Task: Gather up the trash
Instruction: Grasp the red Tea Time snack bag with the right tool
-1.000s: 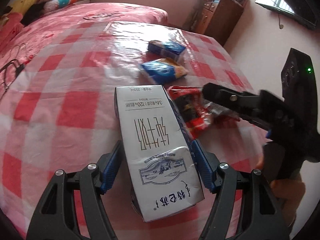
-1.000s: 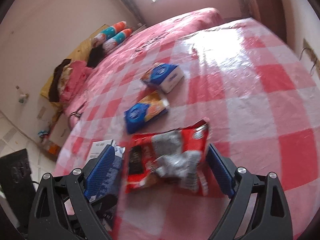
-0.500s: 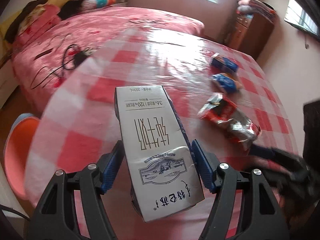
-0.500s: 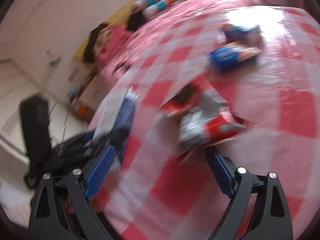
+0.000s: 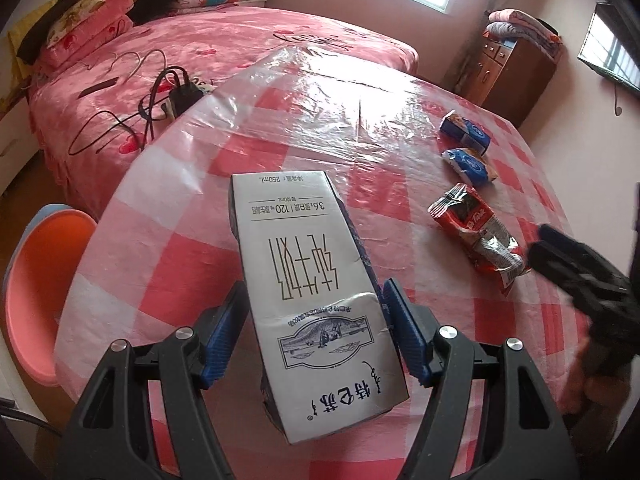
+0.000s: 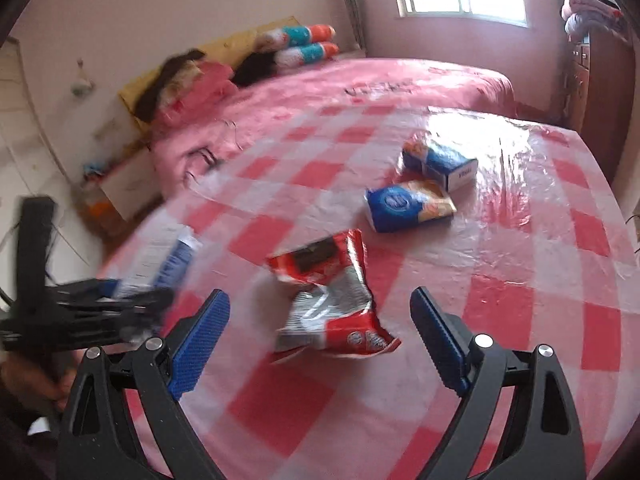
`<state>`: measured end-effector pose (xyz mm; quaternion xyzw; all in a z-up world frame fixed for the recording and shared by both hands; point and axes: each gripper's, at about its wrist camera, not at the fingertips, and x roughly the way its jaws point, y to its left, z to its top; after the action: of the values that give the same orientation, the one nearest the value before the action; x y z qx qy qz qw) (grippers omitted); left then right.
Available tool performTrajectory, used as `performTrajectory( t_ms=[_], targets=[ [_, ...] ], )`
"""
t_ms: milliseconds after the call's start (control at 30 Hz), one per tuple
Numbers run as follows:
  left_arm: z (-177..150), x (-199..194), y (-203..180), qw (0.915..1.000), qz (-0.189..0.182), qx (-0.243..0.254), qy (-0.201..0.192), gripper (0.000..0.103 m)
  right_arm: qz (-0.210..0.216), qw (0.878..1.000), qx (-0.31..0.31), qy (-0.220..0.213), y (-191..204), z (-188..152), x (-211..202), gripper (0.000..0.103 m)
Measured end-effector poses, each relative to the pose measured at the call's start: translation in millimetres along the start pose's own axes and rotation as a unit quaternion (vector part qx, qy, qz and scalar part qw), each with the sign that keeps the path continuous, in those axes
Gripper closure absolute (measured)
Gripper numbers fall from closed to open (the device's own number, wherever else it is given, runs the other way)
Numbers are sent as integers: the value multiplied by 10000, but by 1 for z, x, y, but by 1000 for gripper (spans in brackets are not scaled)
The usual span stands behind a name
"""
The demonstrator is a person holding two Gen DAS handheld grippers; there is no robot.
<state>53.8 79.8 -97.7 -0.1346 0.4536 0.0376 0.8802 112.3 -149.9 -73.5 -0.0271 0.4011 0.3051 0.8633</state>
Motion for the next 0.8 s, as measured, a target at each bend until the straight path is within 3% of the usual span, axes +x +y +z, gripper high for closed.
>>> performTrajectory(
  t_ms=[167, 433, 800],
  targets=[
    [-2, 2, 0, 9999, -141, 36, 4, 33, -188, 9995, -79, 258, 3, 1, 32, 12],
    [-3, 2, 8, 9994, -357, 26, 14, 33, -549, 9972, -313, 389, 11, 1, 43, 39],
    [-7, -1, 17, 9977, -664, 111, 1, 33, -750, 9961, -348, 301, 15, -2, 41, 46]
  ],
)
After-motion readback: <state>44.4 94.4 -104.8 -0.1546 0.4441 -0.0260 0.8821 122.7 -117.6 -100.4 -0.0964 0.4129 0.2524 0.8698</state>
